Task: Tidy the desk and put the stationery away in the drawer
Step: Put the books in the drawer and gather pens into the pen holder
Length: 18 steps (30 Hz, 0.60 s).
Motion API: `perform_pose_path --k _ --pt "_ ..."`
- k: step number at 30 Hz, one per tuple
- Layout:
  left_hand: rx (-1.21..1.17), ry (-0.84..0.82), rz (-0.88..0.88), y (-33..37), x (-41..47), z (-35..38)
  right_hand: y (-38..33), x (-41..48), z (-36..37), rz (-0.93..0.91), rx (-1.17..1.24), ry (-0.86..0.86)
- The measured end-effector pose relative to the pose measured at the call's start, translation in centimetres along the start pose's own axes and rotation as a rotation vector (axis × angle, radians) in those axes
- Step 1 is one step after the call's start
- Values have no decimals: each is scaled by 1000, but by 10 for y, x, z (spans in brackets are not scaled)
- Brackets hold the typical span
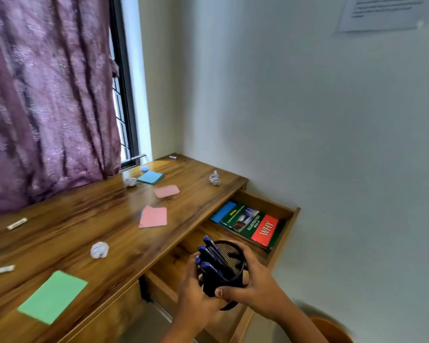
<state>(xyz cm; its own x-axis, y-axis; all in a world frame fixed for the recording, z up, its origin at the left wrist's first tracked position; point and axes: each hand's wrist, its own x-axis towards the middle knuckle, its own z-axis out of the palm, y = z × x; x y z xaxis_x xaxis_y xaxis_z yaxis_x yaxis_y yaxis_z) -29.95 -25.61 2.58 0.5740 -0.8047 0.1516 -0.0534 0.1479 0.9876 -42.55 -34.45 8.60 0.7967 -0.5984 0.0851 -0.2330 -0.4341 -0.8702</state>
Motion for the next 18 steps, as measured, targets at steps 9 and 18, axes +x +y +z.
perform_pose_path --k 9,18 --pt "64 145 -26 -25 104 30 51 113 -36 8 12 -45" --pt "299 122 -17 -21 219 6 67 240 -50 -37 -4 -9"
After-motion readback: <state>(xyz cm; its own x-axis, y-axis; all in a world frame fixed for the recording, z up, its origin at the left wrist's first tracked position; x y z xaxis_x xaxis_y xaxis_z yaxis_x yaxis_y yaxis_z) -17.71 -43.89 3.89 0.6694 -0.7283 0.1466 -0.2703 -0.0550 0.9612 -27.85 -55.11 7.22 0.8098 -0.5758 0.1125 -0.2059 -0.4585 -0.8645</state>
